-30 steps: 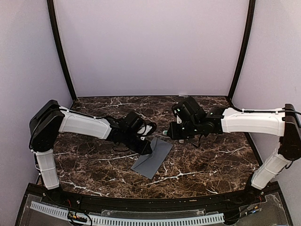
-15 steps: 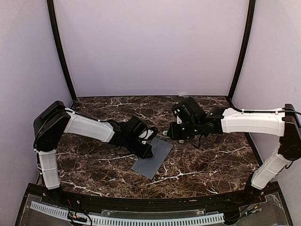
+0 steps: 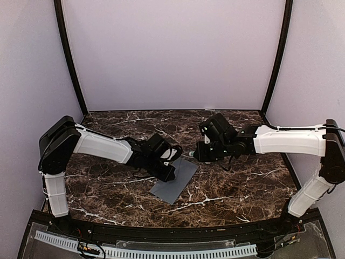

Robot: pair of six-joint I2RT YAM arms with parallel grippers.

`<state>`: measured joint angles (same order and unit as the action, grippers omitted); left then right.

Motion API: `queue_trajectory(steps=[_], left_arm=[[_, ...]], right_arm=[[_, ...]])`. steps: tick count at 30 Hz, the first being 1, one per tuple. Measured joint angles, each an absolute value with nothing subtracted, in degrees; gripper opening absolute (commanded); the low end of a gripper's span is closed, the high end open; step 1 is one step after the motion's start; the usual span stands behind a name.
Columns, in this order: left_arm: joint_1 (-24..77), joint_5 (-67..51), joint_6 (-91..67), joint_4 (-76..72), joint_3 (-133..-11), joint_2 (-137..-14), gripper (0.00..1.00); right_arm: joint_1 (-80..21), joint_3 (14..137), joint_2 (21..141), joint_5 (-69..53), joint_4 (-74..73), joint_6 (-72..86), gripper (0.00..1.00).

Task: Place the letter into the envelope and seal it
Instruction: Seal the envelope flap on the envelope.

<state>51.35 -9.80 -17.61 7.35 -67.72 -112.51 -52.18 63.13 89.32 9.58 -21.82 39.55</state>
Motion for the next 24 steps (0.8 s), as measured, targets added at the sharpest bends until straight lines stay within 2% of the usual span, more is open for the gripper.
queue_trajectory(steps=[13, 24], left_arm=[[51.27, -0.58, -16.16, 9.67, -62.83, -107.68, 0.06], [51.24, -1.02, -14.46, 15.11, -68.05, -107.66, 0.05]], right_arm=[[-51.92, 61.76, 86.76, 10.37, -20.99, 39.77, 0.04], [-51.75, 61.39, 86.48, 10.33, -20.69, 39.99, 0.04]])
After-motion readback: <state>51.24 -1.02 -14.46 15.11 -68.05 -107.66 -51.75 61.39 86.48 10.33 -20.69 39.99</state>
